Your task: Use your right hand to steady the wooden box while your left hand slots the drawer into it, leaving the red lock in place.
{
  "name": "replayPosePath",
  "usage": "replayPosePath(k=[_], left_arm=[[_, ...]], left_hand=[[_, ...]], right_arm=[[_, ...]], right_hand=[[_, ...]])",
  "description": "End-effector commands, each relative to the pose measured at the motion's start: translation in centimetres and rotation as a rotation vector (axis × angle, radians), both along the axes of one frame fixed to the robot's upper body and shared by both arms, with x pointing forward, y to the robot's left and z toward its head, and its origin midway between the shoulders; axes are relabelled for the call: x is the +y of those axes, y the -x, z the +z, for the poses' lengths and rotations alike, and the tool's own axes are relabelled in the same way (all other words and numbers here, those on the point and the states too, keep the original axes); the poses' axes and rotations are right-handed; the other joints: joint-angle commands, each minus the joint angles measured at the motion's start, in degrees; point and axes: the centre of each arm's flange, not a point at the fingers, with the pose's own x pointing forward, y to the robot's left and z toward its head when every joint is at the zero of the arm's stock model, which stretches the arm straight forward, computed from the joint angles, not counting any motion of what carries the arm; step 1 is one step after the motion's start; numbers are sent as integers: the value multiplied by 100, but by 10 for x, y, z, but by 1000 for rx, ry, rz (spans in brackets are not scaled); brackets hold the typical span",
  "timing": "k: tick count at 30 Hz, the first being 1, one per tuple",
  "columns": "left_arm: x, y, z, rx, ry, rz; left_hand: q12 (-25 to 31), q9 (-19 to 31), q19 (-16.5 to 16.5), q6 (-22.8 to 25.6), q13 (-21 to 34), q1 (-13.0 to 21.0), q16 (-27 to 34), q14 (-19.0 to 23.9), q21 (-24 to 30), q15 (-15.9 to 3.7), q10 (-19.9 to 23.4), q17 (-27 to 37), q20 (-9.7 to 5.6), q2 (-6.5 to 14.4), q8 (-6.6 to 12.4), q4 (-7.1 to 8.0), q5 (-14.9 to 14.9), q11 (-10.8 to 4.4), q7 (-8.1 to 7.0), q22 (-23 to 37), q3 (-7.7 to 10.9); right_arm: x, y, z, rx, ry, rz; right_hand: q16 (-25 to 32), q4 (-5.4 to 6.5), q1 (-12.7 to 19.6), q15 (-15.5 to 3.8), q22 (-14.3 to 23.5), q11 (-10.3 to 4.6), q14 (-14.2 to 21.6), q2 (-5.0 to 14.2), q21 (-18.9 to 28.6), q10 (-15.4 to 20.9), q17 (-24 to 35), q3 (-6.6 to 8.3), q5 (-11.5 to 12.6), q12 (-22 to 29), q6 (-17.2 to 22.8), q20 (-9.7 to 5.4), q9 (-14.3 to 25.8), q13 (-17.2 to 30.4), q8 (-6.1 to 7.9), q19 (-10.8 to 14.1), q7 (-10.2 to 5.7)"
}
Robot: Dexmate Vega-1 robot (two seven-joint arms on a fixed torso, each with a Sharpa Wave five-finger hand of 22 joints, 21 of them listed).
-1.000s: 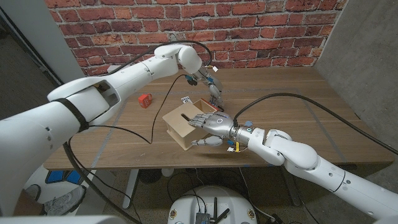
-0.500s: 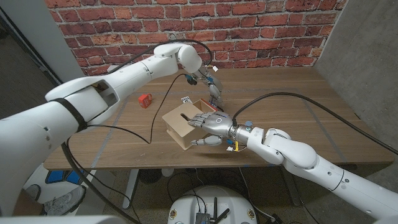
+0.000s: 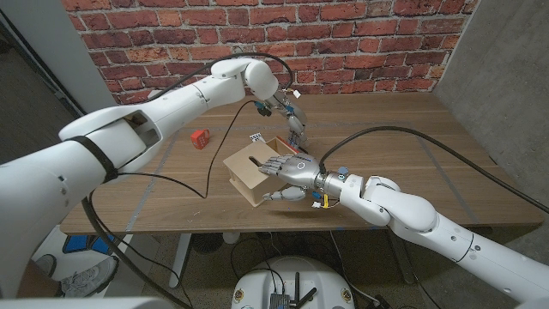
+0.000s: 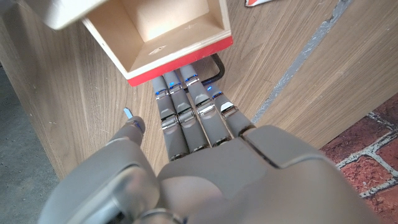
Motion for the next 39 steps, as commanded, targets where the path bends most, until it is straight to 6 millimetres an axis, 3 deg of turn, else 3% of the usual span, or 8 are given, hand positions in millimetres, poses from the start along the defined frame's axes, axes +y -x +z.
replayPosePath(k=[1,39], left_arm=[[1,3,-2,2,-2,5],[12,14,-8,23,-14,34]], left_hand=[[-21,3,36,36,14,-45,-13,64,19,-431,37,7,-846,8,-11,-8,0,-9,-23,12,55],[-37,6,44,74,19,-170,-14,153,6,-426,127,10,-867,12,-35,-31,-1,-3,-10,13,233]], right_arm=[[1,1,-2,-2,21,-5],[3,2,-4,11,19,-1]], right_hand=[[43,37,33,4,29,6,68,53,42,47,14,-4,38,30,58,-13,31,34,33,63,2],[43,37,33,4,29,6,68,53,42,47,14,-4,38,30,58,-13,31,34,33,63,2]])
